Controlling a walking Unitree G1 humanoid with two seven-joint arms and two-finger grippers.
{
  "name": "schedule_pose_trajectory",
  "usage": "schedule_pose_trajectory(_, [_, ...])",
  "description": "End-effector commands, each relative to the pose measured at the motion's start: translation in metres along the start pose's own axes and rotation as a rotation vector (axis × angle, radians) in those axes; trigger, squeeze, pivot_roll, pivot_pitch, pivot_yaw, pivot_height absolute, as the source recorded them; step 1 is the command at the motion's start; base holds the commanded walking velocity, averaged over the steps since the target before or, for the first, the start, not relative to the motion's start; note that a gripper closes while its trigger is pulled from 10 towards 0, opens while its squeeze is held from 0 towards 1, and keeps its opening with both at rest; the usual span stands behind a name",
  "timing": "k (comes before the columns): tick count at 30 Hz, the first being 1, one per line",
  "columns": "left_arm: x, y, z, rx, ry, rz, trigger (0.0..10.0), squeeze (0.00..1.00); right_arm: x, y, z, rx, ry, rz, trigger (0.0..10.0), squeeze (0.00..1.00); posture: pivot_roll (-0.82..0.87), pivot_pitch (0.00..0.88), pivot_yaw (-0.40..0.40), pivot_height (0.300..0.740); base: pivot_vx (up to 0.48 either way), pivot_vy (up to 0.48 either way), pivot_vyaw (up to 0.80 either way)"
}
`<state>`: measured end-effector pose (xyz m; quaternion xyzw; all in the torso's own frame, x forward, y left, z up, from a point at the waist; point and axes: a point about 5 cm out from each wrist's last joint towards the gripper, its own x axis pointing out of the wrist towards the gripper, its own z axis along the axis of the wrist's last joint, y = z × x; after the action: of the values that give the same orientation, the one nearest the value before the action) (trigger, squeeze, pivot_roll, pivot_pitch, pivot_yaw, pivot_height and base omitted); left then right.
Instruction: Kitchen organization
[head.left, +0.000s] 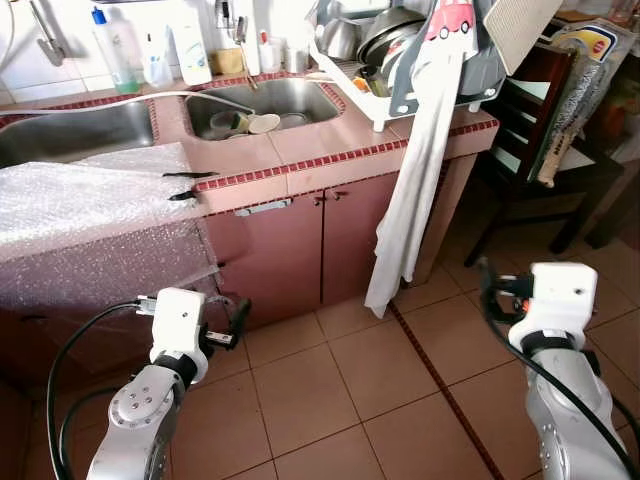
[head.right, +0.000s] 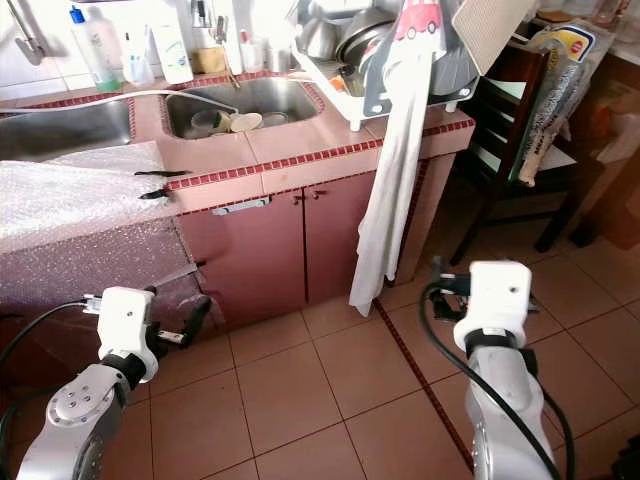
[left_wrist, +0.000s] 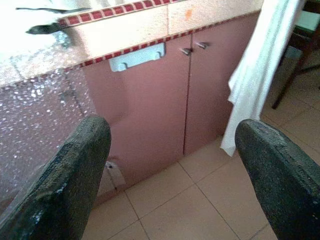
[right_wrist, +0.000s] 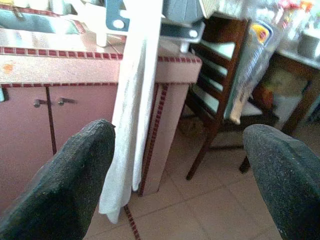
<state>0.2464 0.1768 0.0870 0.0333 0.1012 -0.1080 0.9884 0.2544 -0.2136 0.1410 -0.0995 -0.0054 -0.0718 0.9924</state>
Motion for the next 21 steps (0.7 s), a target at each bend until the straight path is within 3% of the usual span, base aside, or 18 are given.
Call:
schedule_pose_trajectory(1, [0.003, -0.001, 0.0, 0.009, 0.005, -0.017, 10.0, 0.0, 0.002, -0.004, 0.003, -0.013, -0.012, -0.005, 10.0, 0.0, 0.0, 0.0, 0.034, 0.74, 0.0, 0.0, 0.0])
schedule_pose_trajectory(5, [0.011, -0.004, 0.004, 0.01, -0.003, -0.012, 10.0, 0.0, 0.002, -0.009, 0.001, -0.005, -0.003, -0.026, 10.0, 0.0, -0.01, 0.0, 0.041, 0.74, 0.0, 0.0, 0.6])
schedule_pose_trajectory(15, [0.017, 0.0, 0.008, -0.044, -0.007, 0.05, 10.0, 0.0, 0.011, 0.005, 0.006, 0.041, -0.011, 0.015, 10.0, 0.0, -0.01, 0.0, 0.032, 0.74, 0.0, 0.0, 0.0])
schedule_pose_trajectory(21, [0.018, 0.001, 0.006, -0.071, 0.008, 0.052, 10.0, 0.0, 0.014, 0.007, 0.006, 0.069, -0.008, 0.01, 10.0, 0.0, -0.01, 0.0, 0.038, 0.74, 0.0, 0.269, 0.0])
